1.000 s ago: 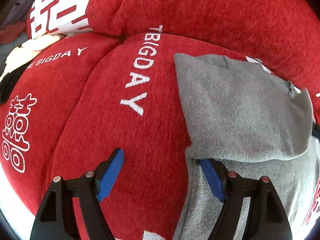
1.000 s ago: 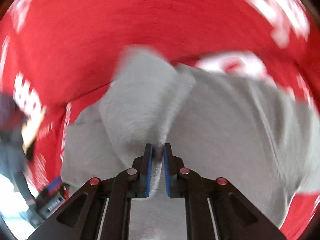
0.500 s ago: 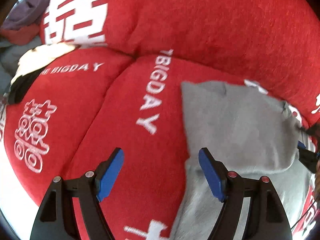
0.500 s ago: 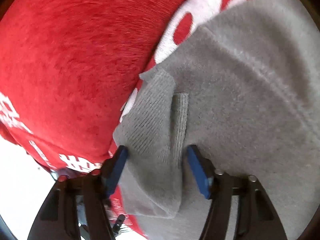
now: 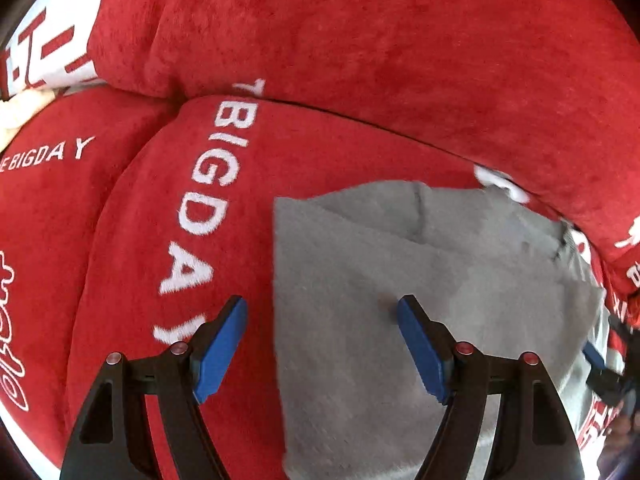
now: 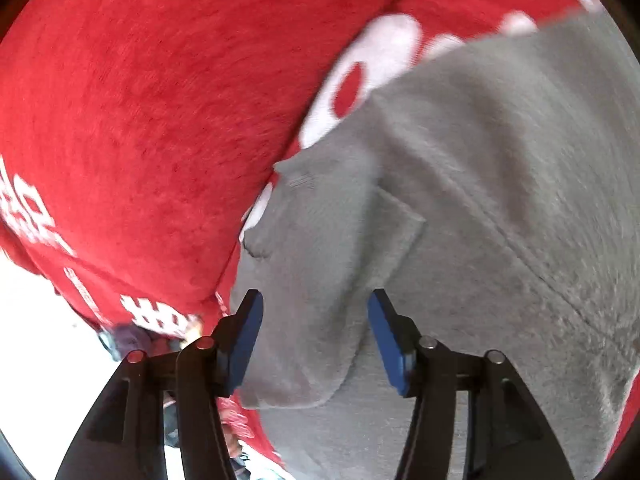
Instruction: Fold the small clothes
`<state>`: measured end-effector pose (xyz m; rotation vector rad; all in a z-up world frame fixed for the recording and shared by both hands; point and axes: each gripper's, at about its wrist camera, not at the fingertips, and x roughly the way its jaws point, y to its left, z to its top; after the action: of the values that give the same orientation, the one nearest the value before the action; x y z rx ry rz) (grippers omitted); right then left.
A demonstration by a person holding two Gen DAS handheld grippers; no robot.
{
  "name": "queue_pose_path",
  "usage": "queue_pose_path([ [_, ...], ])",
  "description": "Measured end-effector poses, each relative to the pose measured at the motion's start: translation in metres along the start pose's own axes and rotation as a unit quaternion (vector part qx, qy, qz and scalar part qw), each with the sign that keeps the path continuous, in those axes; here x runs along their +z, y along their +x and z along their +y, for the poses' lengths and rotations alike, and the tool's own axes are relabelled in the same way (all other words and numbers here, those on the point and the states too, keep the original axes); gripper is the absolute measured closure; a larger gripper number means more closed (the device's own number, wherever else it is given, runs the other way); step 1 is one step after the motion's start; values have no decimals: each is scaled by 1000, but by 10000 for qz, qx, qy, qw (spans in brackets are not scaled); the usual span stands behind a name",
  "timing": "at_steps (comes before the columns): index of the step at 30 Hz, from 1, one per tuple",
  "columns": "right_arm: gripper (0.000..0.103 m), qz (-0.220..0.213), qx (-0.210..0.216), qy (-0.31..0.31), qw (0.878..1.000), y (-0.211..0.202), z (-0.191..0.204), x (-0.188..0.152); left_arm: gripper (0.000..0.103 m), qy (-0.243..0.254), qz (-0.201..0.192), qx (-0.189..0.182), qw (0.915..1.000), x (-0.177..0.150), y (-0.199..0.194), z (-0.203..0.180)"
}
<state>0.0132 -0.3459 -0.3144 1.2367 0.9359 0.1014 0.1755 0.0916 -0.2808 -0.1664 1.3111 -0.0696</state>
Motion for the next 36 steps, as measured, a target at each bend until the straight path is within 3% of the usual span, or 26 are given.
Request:
queue_pose_path([
  [4,61,-16,71,377,9993,12,-16,-6,25,-45,44,-63,10000,6,6,2],
  [5,71,-20,82,457,9989,17,-17,-7,25,-31,11,-13,10000,6,7,1],
  [6,93,-44,104,577,9983,24,-15,-5,29,-25,-32,52,10000,6,7,1],
  [7,96,-77,-2,613,9981,25,-15,-2,36,-6,-102,106,9999,5,7,0],
  [10,96,-305,-260,258,9989,17,0,2,36,100,-221,287,9993,1,7,-1],
  [14,96,-455,-916,-248,9944,-4,7,-6,36,141,-324,417,9985,-3,8,-5],
  [20,94,-212,-1041,-134,9943,-20,-15,-27,36,144,-369,676,9969,-13,-8,-3],
  [22,91,-175,-1072,-138,9940,-29,-16,-33,36,313,-424,745,9958,-22,-18,-8],
  [27,57,-63,-1098,-342,9933,-42,-9,-42,36,695,-407,700,9943,-53,-36,-24],
  [36,54,67,-1108,-261,9935,-65,-26,-65,36,1328,-40,243,9908,-108,-43,-95],
])
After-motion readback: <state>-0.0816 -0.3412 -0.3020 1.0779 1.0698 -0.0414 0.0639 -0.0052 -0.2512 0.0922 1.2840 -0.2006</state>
